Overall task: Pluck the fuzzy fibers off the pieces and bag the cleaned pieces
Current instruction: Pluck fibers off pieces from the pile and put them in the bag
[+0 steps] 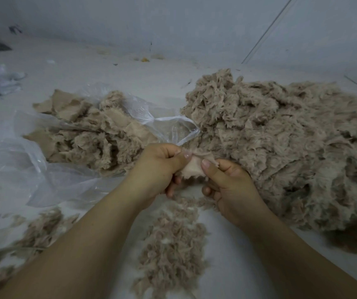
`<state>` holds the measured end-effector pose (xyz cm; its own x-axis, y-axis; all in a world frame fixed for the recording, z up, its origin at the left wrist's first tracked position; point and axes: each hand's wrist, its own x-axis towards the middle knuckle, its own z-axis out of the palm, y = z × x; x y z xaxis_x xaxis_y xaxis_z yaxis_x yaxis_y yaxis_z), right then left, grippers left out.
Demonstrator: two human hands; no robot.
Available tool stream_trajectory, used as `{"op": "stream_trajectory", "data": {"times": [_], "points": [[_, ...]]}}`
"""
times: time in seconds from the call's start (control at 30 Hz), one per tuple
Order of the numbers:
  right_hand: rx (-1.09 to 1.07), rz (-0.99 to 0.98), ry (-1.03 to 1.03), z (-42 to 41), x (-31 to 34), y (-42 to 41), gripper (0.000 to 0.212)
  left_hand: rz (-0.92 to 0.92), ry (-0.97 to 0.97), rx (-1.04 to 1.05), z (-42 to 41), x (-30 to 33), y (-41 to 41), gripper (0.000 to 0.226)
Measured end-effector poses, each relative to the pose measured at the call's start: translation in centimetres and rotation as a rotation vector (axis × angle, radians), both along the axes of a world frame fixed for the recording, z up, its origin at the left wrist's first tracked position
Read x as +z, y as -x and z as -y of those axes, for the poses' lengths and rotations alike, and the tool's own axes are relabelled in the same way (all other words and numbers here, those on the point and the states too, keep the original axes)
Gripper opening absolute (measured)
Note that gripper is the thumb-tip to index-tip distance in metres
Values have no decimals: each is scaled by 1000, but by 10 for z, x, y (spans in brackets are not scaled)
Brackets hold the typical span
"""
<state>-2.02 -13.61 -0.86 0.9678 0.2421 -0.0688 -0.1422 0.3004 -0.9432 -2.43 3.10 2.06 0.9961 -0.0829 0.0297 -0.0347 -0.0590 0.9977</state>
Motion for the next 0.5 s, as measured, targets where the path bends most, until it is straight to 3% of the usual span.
{"op": "stream_trajectory", "data": {"times": [0.13,0.5], "points": [[-35,-34,-36,0,-1,-2,34,-34,118,44,2,-1,0,42],[-57,22,11,-2,0,0,22,76,144,187,6,-1,3,44]]}}
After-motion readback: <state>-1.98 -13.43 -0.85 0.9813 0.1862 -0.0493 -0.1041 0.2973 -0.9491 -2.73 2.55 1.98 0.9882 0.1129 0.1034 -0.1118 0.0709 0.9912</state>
